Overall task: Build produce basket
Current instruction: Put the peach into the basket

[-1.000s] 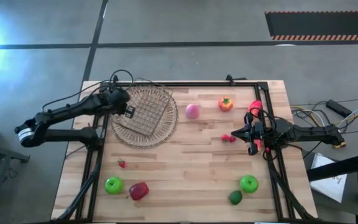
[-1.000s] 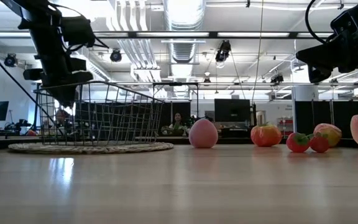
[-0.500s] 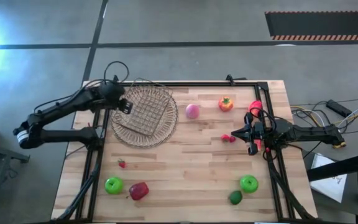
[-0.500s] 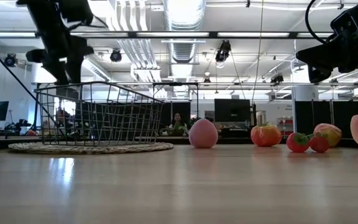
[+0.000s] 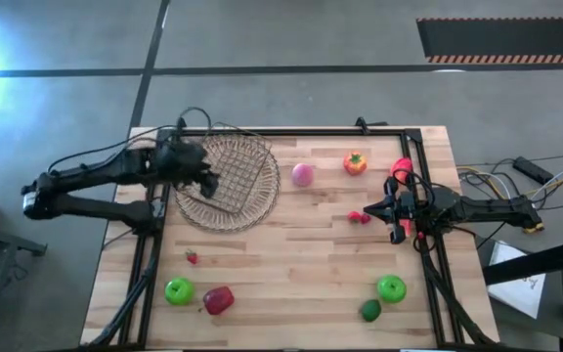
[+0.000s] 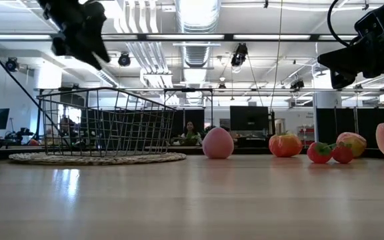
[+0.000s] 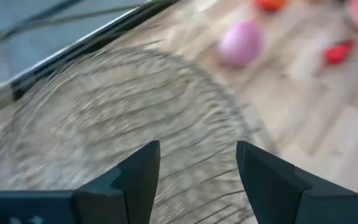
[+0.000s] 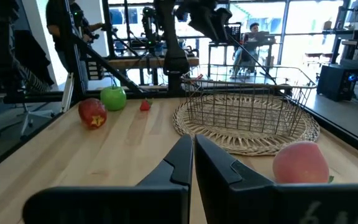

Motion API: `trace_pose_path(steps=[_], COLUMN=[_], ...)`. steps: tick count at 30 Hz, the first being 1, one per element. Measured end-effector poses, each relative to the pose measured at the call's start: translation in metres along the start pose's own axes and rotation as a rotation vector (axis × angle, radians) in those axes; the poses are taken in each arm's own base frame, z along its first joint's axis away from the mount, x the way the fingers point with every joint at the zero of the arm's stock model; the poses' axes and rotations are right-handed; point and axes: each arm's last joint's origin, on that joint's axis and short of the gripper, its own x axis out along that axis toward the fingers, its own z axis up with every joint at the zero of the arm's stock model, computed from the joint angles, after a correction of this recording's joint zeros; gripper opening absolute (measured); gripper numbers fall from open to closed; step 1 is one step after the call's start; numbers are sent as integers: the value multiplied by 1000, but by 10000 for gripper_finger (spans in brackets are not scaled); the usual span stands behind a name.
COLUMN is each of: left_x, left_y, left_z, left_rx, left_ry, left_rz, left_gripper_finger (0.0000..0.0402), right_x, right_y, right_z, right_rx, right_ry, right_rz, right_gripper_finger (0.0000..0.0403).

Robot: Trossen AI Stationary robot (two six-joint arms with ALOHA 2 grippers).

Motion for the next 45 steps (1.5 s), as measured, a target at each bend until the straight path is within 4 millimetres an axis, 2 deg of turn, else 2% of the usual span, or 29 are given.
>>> trace_pose_path(steps=[7,12,15,20,25,27,30,34,37,40,45], left_x=[4,13,24,52,87,102,128,167,195,218,240], left_y=[-70,-114,-138,-176,-203,-205,-195,-170,-150,-130,-98], left_z=[-6,-19,-20,0,36,57,88,118,130,135,141], left_rx=[282,481,535,582,692,675,648,544,484,444,382], left_ry=[-139,-197,-192,-172,-186,-185,-113,40,120,158,201], left_rz=[-186,-207,-212,-175,-110,-70,-28,-167,-258,-253,-242], left_gripper_finger=[196,196,196,196,196,196,196,196,197,197,201], right_x=[0,0,0,0,0,0,0,0,0,0,0], right_y=[0,0,0,0,0,0,0,0,0,0,0], right_z=[0,0,0,0,0,0,0,0,0,0,0], right_rx=[0,0,0,0,0,0,0,0,0,0,0], right_ry=[-1,0,0,0,0,0,0,0,0,-1,0], right_rz=[0,0,0,0,0,0,0,0,0,0,0], right_gripper_finger=[9,9,9,9,9,9,9,9,9,9,9])
